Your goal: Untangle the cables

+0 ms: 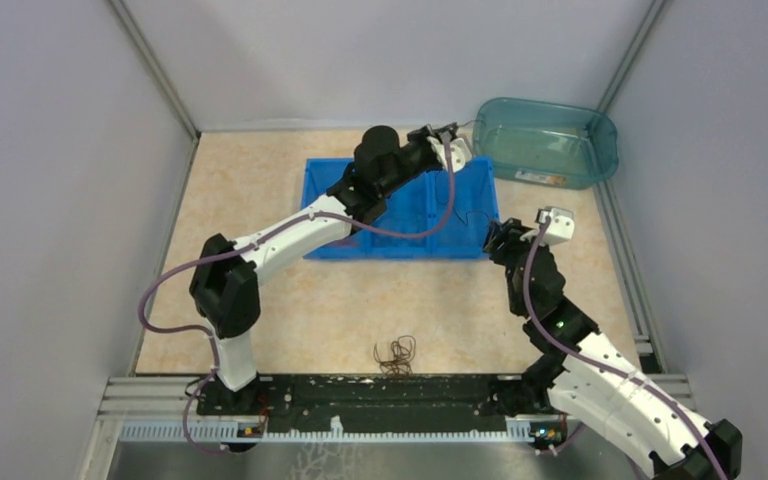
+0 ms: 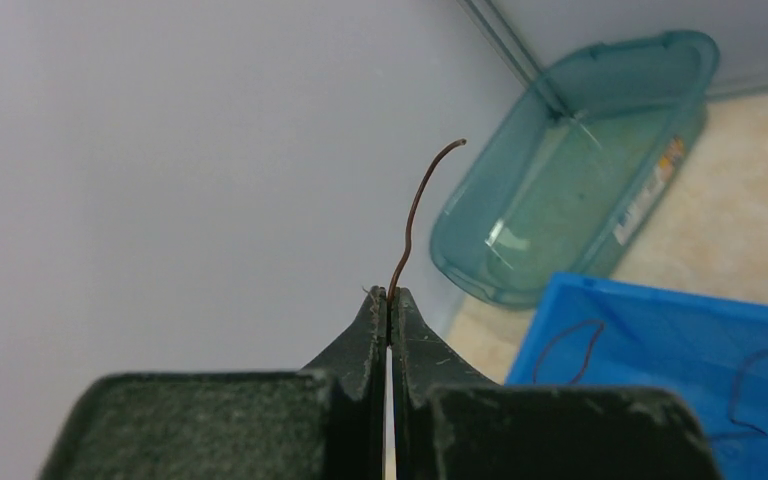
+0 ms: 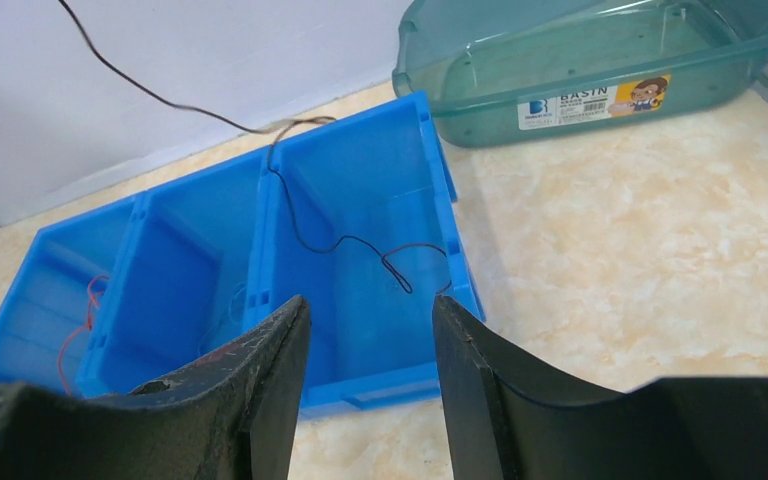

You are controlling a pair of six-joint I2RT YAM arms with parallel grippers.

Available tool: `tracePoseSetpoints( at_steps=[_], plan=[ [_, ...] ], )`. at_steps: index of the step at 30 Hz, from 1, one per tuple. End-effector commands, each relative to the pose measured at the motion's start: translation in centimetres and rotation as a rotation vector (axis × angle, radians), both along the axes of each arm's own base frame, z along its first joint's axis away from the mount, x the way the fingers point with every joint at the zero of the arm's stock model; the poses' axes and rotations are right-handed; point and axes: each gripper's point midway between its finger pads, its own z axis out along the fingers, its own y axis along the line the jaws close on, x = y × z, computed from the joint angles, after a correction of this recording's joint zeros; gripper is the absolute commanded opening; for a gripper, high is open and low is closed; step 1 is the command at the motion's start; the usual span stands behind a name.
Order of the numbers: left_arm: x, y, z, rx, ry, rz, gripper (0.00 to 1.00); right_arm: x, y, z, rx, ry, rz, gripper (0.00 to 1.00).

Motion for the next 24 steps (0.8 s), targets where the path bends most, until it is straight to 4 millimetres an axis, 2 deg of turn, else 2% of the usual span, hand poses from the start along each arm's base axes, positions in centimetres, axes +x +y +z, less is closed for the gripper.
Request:
tracePoseSetpoints(
  at_steps=[1, 7, 11, 24],
  plan=[
    [-0.7, -0.1, -4.5, 0.057, 0.21, -0.015, 0.0, -0.2, -1.1, 0.5, 0.03, -0.021, -0.051, 0.49],
    [-0.3, -1.9, -8.2, 0.072, 0.449, -0.032, 0.0, -0.5, -1.8, 0.3, 0.041, -0.021, -0.078, 0.48],
    [-0.5, -3.0, -11.3, 0.131, 0.571, -0.048, 0.0, -0.7, -2.3, 0.3, 0.046, -0.024, -0.096, 0.47],
    [1.2, -3.9, -19.4, 0.32, 0.63, 0.036, 0.0, -0.8, -2.7, 0.8, 0.061, -0.04, -0.105, 0.46]
  ],
)
